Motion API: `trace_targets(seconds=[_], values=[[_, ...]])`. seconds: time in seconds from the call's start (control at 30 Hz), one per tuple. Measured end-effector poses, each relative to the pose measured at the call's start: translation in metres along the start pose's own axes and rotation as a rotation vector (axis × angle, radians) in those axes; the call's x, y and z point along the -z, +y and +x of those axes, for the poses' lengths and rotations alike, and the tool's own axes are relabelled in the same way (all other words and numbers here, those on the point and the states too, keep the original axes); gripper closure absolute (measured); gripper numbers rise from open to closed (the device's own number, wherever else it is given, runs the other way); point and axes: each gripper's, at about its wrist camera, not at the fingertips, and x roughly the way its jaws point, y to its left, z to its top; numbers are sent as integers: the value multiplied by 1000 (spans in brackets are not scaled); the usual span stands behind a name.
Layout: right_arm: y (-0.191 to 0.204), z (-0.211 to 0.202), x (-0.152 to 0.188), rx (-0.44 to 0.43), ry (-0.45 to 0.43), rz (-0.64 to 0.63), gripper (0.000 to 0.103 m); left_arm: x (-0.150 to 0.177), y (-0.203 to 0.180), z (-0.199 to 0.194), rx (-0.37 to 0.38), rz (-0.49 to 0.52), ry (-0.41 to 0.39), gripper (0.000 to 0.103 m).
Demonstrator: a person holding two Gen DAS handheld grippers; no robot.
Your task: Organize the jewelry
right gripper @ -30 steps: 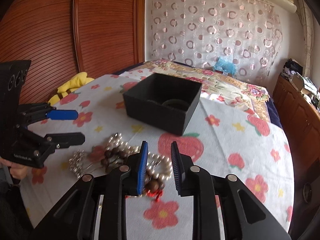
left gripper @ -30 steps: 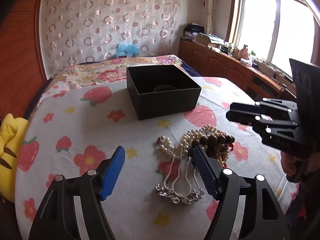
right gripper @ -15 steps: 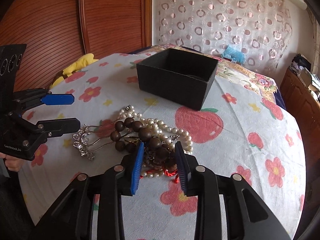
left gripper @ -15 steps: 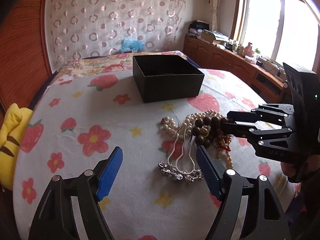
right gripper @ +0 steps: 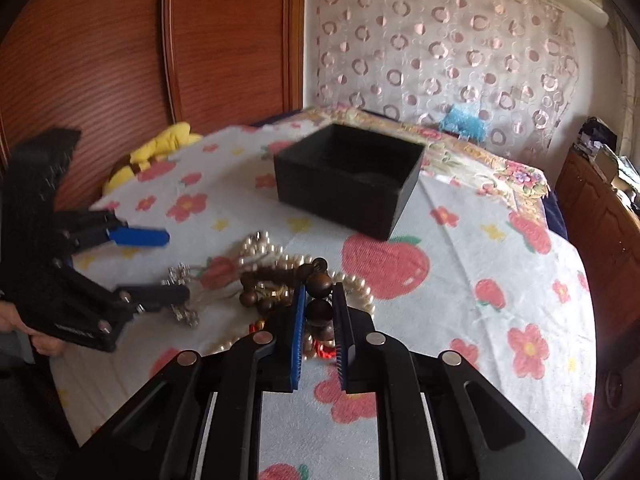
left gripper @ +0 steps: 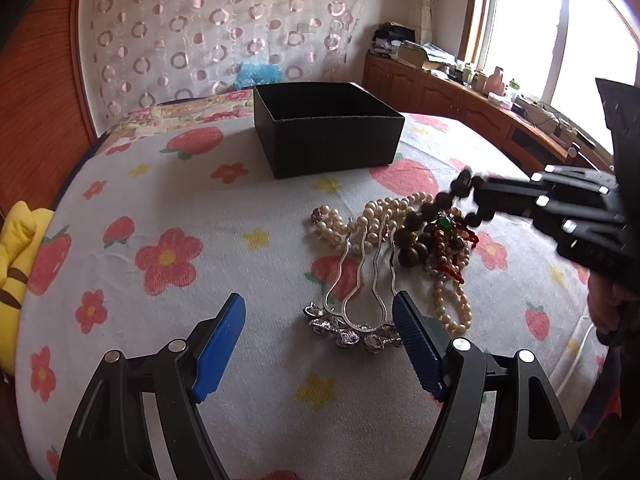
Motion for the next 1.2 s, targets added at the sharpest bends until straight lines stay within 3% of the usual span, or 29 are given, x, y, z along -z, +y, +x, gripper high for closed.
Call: trace_targets(seconds=[0.23, 0.47, 0.9, 0.97, 1.03, 1.2], values=[[-11, -36, -18, 41, -109, 27, 88, 1, 0, 4, 5, 0, 16, 30], [-26, -56, -28, 80, -160, 61, 88, 0, -6, 5, -4, 24, 23, 30], [-31, -62, -35, 85, -173, 79, 88, 0, -28, 15, -13, 98, 78, 30], [-30, -60, -34, 82, -169, 82, 88, 1, -27, 14, -18, 102, 74, 33], [-30, -58, -32, 81, -164, 86, 88, 2, -27, 11, -34, 111, 68, 42], [-32, -56, -30, 83, -159, 90, 88, 7, -21, -3, -13, 87, 45, 42]])
